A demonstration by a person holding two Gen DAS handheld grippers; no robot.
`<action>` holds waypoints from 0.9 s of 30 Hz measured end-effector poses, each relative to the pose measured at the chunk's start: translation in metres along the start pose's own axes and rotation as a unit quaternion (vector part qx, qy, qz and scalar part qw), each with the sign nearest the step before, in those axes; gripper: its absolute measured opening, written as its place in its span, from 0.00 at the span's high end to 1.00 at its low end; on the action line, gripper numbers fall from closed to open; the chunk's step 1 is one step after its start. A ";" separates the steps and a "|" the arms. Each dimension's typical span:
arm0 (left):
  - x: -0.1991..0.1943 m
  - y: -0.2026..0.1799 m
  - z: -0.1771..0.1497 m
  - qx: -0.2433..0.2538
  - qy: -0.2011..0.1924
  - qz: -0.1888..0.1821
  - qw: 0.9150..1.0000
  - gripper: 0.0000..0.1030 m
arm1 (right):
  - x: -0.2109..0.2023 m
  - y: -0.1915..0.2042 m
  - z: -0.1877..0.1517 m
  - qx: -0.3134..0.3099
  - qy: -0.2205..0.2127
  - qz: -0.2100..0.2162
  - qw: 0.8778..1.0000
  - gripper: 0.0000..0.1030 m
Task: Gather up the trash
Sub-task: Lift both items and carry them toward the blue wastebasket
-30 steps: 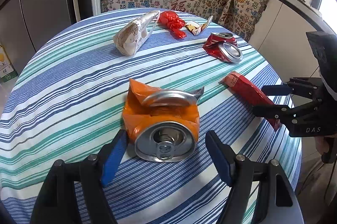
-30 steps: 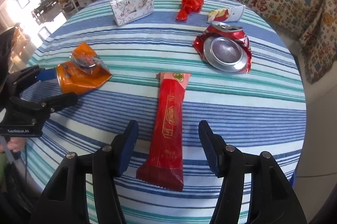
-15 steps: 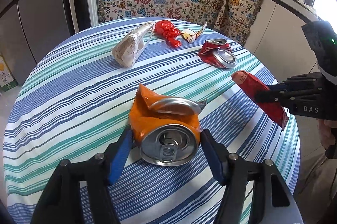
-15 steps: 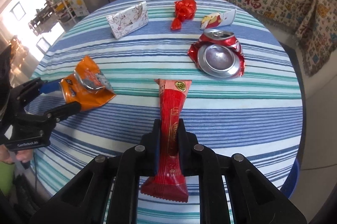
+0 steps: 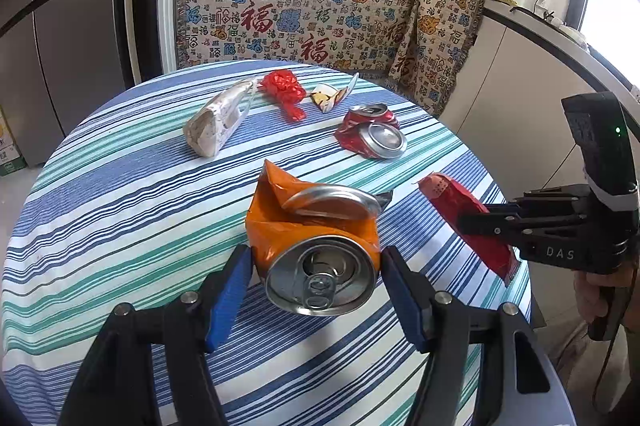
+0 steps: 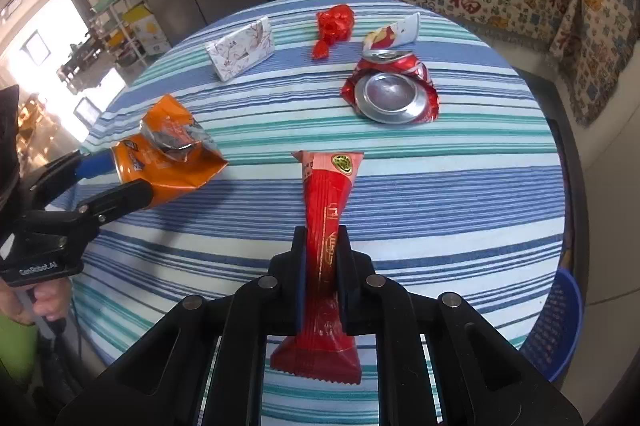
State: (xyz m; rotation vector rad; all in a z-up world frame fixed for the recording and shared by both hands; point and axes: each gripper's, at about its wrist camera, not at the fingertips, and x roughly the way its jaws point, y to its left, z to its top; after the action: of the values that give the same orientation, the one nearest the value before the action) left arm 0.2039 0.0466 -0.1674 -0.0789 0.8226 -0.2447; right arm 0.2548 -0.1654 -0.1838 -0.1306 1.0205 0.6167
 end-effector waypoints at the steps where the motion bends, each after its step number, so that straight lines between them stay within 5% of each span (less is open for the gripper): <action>1: 0.001 -0.003 0.001 0.000 -0.001 -0.002 1.000 0.35 | -0.001 -0.002 -0.001 0.004 -0.001 0.001 1.000 0.90; 27: 0.029 -0.074 0.024 0.019 0.002 -0.057 0.998 0.35 | -0.040 -0.071 -0.020 0.075 -0.030 -0.023 0.996 0.90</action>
State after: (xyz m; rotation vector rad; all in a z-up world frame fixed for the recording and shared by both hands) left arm 0.2270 -0.0328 -0.1596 -0.0898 0.8177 -0.3670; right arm 0.2628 -0.2482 -0.1740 -0.0037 1.0000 0.4975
